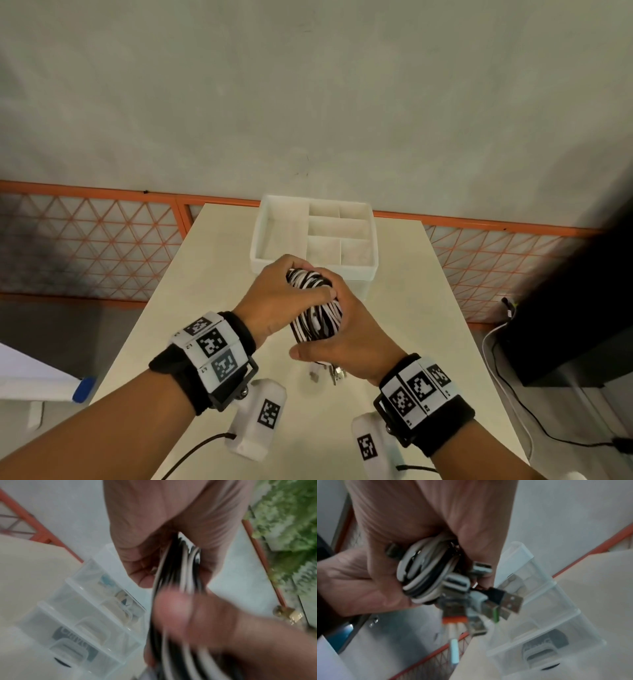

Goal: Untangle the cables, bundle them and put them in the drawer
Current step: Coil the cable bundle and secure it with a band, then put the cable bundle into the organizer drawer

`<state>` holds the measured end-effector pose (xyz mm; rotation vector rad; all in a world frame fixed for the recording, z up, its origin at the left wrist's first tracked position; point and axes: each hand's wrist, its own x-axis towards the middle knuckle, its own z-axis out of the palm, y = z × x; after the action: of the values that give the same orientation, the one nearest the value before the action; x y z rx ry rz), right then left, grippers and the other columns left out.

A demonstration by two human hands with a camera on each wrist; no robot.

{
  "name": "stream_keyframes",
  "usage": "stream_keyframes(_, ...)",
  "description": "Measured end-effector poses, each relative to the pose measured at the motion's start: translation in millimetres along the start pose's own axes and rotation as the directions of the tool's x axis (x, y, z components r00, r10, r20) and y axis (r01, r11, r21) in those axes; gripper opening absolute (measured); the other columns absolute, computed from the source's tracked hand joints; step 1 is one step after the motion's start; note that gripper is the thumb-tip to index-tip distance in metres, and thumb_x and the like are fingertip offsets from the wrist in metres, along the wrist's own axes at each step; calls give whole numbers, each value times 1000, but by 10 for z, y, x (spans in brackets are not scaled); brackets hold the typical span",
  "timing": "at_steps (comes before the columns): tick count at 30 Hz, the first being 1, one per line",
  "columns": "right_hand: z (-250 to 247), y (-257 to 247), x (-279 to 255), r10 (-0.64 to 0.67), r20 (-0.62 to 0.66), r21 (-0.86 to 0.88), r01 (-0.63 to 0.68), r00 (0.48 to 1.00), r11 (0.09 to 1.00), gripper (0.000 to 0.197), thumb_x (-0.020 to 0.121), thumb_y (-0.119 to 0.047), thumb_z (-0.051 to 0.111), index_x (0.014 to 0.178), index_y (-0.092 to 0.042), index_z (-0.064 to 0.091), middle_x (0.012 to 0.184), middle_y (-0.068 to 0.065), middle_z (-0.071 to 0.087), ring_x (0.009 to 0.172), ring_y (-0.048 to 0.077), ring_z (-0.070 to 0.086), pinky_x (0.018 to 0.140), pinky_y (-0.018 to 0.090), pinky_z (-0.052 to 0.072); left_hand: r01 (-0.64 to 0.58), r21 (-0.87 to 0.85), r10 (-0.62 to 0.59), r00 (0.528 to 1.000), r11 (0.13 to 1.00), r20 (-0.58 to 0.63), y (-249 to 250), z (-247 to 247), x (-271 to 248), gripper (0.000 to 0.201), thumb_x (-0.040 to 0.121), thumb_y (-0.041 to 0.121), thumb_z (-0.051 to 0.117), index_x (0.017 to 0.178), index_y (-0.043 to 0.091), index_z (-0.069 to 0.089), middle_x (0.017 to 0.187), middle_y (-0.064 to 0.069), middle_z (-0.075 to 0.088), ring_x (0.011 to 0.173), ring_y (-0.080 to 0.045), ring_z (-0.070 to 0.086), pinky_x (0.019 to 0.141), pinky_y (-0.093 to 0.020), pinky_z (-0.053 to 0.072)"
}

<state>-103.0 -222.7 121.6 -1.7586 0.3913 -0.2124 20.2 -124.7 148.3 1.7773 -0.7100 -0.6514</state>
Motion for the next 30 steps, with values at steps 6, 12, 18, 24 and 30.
stream_keyframes(6,-28,25,10,67,72,-214,-51,995,975,104,62,-11,90,139,-49,33,109,-8,70,87,13,73,71,36,64,-81,376,37,992,923,121,-108,-88,-31,35,80,25,72,112,23,58,97,7,69,85,-7,66,68,-19,52)
stream_keyframes(12,308,251,94,-7,-149,-513,-72,989,855,114,55,-46,87,145,-44,17,115,-5,62,100,18,64,84,37,56,-44,484,75,996,874,-46,-285,105,-45,20,86,24,59,105,16,57,90,2,65,81,-18,63,69,-30,52)
stream_keyframes(18,311,390,46,58,-88,-803,-105,994,587,82,67,-33,69,137,-38,26,93,-3,57,80,26,61,71,39,55,286,368,-338,937,885,84,-436,96,-29,15,79,25,64,84,11,65,79,-5,74,67,-24,74,67,-33,63)
stream_keyframes(24,206,559,64,185,-114,-802,-201,976,563,85,64,-39,69,138,-40,26,97,-6,65,85,25,64,72,35,53,425,51,-418,851,904,318,-706,76,47,28,81,19,78,105,9,67,99,-10,75,85,-20,73,75,-32,62)
stream_keyframes(30,-137,649,87,309,-238,-751,-376,921,543,92,62,-42,71,141,-42,24,113,-1,67,97,29,65,80,36,55,664,-397,-583,747,633,319,-1012,156,310,17,88,13,70,102,6,64,96,-12,65,81,-23,63,73,-35,58)
